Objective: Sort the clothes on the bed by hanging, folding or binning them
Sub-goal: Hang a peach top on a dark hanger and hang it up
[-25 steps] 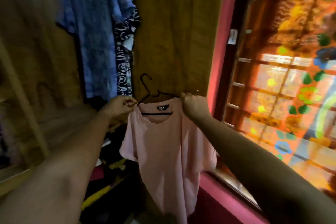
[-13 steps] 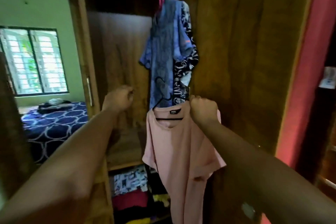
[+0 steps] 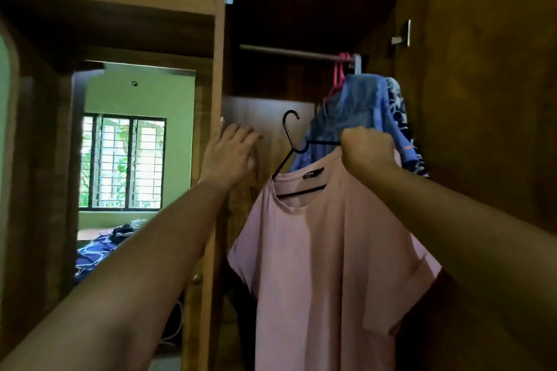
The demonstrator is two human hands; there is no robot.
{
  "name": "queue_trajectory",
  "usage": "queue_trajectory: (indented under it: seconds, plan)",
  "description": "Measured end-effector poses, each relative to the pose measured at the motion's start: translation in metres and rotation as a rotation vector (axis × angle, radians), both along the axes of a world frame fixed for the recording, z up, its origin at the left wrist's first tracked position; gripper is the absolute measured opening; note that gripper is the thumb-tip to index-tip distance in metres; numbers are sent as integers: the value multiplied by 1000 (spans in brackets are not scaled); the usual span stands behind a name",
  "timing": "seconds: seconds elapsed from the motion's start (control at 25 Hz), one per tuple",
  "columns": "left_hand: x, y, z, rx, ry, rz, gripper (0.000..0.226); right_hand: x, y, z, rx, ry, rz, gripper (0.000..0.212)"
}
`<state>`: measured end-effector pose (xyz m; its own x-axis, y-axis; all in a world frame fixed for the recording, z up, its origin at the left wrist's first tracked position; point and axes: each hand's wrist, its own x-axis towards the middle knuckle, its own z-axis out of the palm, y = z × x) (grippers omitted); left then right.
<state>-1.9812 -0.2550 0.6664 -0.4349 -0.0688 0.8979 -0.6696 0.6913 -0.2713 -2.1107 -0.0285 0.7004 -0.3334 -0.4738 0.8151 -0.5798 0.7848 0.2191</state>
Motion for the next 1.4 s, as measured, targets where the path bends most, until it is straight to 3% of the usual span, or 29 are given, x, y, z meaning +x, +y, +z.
queue_trajectory:
  seconds: [0.2,0.48,0.64,0.96,1.4]
  plan:
    - [-14,-33,40,-139,156,133,66,-21,-42,50,-1,82,-40,27]
    - [-22,-41,116,-126,383,56,78,-62,-91,126,-41,130,-124,29]
    - [-25,-46,112,-156,401,91,76,-95,-114,154,-138,113,-82,30]
    - [-22,-45,114,-69,538,-70,75,-138,-132,182,-336,115,-54,25]
    - [-24,-45,115,-44,488,-14,82,-130,-128,210,-336,65,-56,16]
